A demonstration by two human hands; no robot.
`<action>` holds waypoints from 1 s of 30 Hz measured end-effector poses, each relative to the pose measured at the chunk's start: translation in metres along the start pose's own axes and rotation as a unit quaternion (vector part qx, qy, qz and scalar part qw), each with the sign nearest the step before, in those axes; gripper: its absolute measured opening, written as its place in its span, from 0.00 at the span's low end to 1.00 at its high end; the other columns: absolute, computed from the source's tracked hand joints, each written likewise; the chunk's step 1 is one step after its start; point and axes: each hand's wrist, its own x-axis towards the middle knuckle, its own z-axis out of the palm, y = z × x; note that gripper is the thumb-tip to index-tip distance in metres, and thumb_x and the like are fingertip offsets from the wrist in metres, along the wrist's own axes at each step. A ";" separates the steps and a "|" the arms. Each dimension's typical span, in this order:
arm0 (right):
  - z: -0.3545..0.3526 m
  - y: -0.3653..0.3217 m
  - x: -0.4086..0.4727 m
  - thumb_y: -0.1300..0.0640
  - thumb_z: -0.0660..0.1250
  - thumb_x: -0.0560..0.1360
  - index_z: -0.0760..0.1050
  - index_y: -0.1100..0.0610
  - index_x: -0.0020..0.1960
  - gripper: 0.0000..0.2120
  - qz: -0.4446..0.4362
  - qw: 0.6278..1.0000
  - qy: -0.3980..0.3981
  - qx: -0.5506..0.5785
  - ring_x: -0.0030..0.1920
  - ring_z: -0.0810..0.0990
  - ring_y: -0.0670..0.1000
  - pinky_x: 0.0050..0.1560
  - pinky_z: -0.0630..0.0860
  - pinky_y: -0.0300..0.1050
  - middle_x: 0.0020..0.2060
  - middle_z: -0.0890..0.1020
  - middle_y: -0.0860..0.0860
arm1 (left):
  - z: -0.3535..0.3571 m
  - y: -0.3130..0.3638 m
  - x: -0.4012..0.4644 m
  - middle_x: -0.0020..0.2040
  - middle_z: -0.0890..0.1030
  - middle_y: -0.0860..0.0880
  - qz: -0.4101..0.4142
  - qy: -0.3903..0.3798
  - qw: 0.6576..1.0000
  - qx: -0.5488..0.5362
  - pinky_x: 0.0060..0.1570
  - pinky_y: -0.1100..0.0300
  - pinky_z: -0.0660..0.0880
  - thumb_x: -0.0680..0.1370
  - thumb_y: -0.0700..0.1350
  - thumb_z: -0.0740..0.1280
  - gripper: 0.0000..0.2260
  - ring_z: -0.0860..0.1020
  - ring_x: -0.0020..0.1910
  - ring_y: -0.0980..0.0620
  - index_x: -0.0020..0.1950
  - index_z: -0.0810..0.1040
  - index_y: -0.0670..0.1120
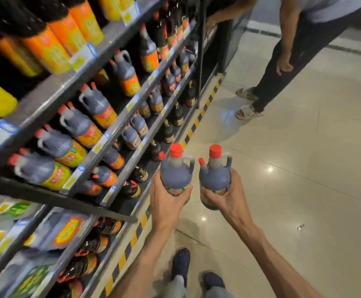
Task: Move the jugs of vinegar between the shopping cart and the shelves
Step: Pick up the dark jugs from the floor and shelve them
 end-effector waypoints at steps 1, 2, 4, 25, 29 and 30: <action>0.002 -0.018 -0.008 0.61 0.81 0.67 0.72 0.38 0.53 0.27 -0.008 1.000 -0.012 -0.005 0.35 0.83 0.50 0.33 0.81 0.54 0.39 0.83 0.50 | -0.017 0.015 -0.007 0.66 0.73 0.57 0.003 0.020 1.000 0.001 0.65 0.54 0.74 0.64 0.57 0.81 0.41 0.73 0.68 0.54 0.73 0.67 0.55; 0.003 -0.034 -0.015 0.57 0.81 0.67 0.71 0.38 0.56 0.28 -0.014 0.999 -0.028 -0.009 0.39 0.85 0.49 0.36 0.82 0.55 0.42 0.84 0.47 | -0.033 0.028 -0.016 0.66 0.73 0.56 0.009 0.043 0.999 -0.001 0.65 0.53 0.74 0.64 0.57 0.82 0.41 0.73 0.68 0.54 0.73 0.67 0.55; 0.007 -0.065 -0.031 0.48 0.81 0.65 0.70 0.40 0.61 0.30 -0.028 0.998 -0.058 -0.015 0.46 0.85 0.46 0.43 0.83 0.54 0.49 0.85 0.44 | -0.064 0.049 -0.038 0.66 0.75 0.55 0.013 0.088 0.996 -0.004 0.65 0.48 0.75 0.64 0.59 0.81 0.41 0.74 0.68 0.53 0.73 0.68 0.56; 0.208 -0.279 -0.371 0.35 0.79 0.65 0.66 0.42 0.67 0.37 -0.297 0.809 -0.494 -0.116 0.57 0.82 0.47 0.51 0.79 0.42 0.58 0.81 0.39 | -0.413 0.052 -0.409 0.65 0.76 0.57 -0.081 0.570 0.818 -0.016 0.56 0.50 0.78 0.62 0.69 0.77 0.38 0.78 0.61 0.54 0.69 0.70 0.62; 0.254 -0.311 -0.481 0.45 0.80 0.69 0.71 0.42 0.57 0.23 -0.318 0.765 -0.551 -0.099 0.50 0.81 0.44 0.48 0.79 0.46 0.54 0.84 0.45 | -0.488 0.035 -0.496 0.65 0.77 0.58 -0.085 0.629 0.773 0.003 0.57 0.46 0.80 0.62 0.74 0.74 0.41 0.78 0.62 0.54 0.71 0.69 0.62; 0.262 -0.320 -0.507 0.51 0.79 0.72 0.72 0.43 0.50 0.17 -0.326 0.750 -0.567 -0.098 0.44 0.80 0.45 0.44 0.76 0.45 0.51 0.84 0.47 | -0.506 0.029 -0.515 0.64 0.77 0.58 -0.085 0.643 0.761 0.011 0.57 0.45 0.80 0.62 0.74 0.74 0.41 0.78 0.62 0.54 0.71 0.69 0.61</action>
